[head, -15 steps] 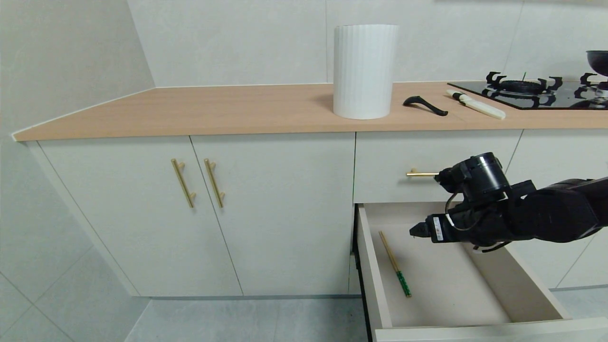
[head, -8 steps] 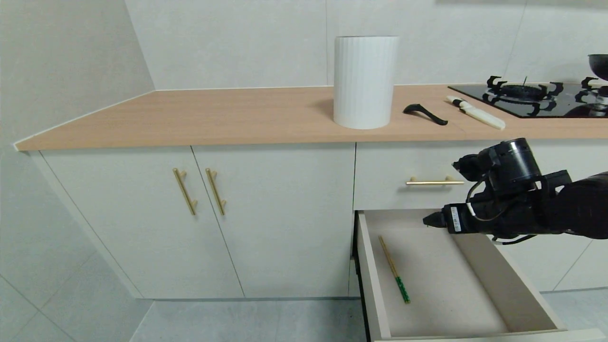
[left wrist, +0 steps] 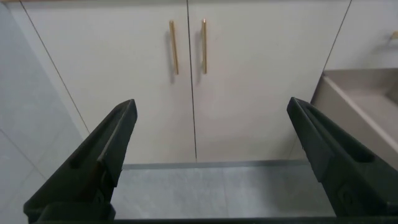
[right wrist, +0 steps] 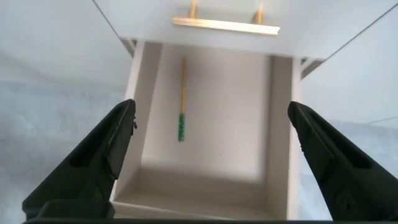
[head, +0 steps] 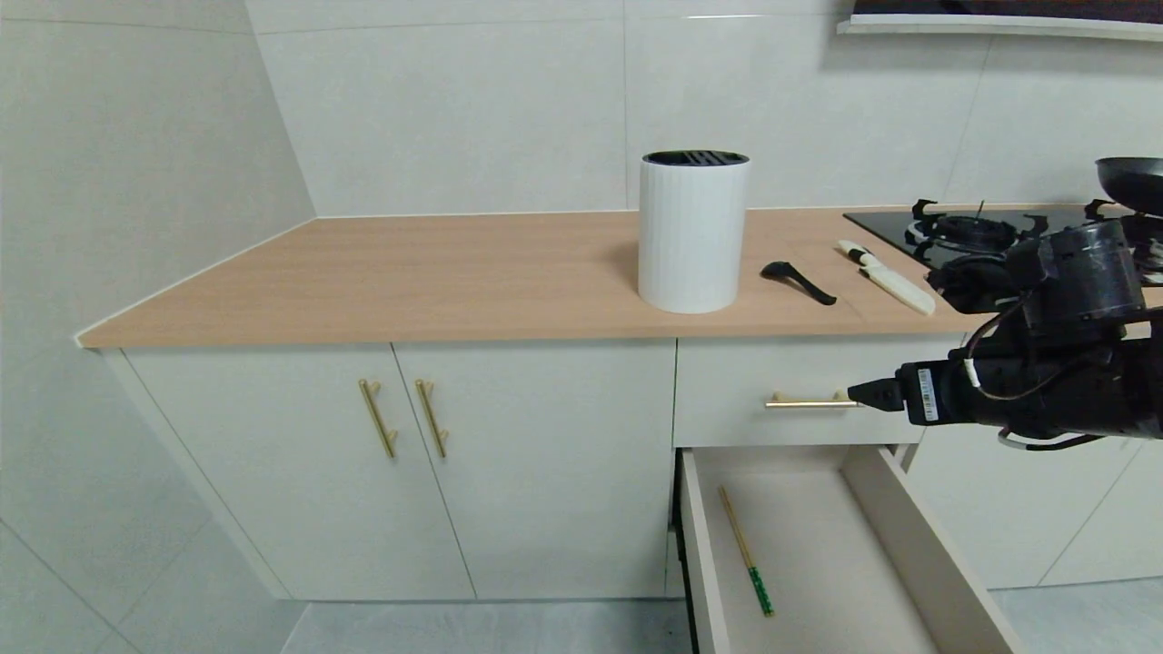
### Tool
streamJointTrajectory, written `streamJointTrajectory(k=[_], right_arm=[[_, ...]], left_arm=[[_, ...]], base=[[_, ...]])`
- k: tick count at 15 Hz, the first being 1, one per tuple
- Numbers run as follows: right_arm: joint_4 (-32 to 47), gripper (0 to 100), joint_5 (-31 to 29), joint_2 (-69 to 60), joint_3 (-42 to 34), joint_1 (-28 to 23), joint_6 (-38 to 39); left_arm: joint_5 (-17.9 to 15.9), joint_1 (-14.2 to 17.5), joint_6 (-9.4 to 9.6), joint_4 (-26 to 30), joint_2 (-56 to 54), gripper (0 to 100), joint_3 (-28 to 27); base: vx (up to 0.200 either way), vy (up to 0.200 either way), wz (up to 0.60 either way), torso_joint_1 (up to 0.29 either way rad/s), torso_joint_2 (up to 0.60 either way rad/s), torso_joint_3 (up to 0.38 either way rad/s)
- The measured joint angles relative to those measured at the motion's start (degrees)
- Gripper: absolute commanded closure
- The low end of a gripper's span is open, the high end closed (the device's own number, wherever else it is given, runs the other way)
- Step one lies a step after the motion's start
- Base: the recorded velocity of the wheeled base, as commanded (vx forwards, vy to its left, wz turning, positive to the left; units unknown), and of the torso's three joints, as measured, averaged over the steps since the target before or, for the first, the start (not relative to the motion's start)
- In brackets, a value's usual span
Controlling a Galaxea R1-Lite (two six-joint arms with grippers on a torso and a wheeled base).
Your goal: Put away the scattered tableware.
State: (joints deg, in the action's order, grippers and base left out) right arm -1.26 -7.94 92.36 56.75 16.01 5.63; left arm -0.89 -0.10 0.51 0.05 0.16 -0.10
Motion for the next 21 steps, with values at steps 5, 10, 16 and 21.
streamJointTrajectory(k=[5,10,16,21], right_arm=[[-0.63,0,0.17,0.04,0.17,-1.1,-0.84],[-2.35,0,-0.07,4.44,-0.17,-0.9,-2.88],[-3.72,0,-0.13,7.23,-0.33,-1.13,-3.28],[-13.08,0,0.41,11.47,1.63,-3.5,-3.85]], left_arm=[[0.0,-0.01,0.02,-0.02,0.0,0,0.0],[0.0,0.0,0.0,-0.07,0.0,0,0.0],[0.0,0.02,0.0,-0.02,0.0,0,0.0],[0.0,0.02,0.02,-0.02,0.0,0,0.0]], base=[[0.0,0.0,0.0,0.208,-0.49,-0.277],[0.0,0.0,0.0,0.231,-0.52,-0.279],[0.0,0.0,0.0,0.158,-0.34,-0.184],[0.0,0.0,0.0,0.005,-0.01,-0.005]])
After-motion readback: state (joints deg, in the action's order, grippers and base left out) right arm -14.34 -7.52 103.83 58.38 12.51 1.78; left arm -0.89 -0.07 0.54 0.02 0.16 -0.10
